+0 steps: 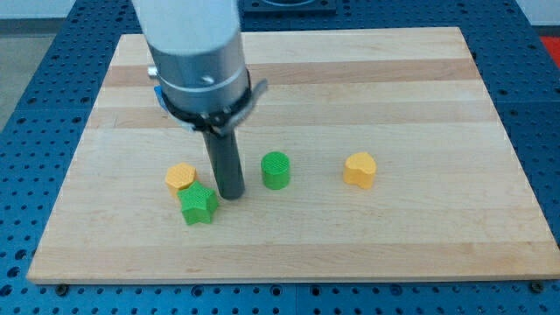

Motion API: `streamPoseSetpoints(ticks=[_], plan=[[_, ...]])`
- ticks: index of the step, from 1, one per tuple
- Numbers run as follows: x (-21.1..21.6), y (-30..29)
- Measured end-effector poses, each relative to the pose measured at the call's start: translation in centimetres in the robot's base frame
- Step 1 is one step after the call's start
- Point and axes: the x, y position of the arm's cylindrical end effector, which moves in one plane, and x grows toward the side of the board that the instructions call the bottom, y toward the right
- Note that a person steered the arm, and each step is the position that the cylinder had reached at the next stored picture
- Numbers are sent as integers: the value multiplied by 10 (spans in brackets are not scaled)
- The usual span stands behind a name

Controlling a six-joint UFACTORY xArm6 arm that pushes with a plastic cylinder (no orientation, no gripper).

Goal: Place the green star in between the yelo

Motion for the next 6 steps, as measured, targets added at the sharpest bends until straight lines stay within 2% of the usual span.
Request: streamPoseSetpoints(ticks=[1,2,3,5,6], plan=[[48,-3],[56,-47],[45,-84],[49,-43],[40,-91]])
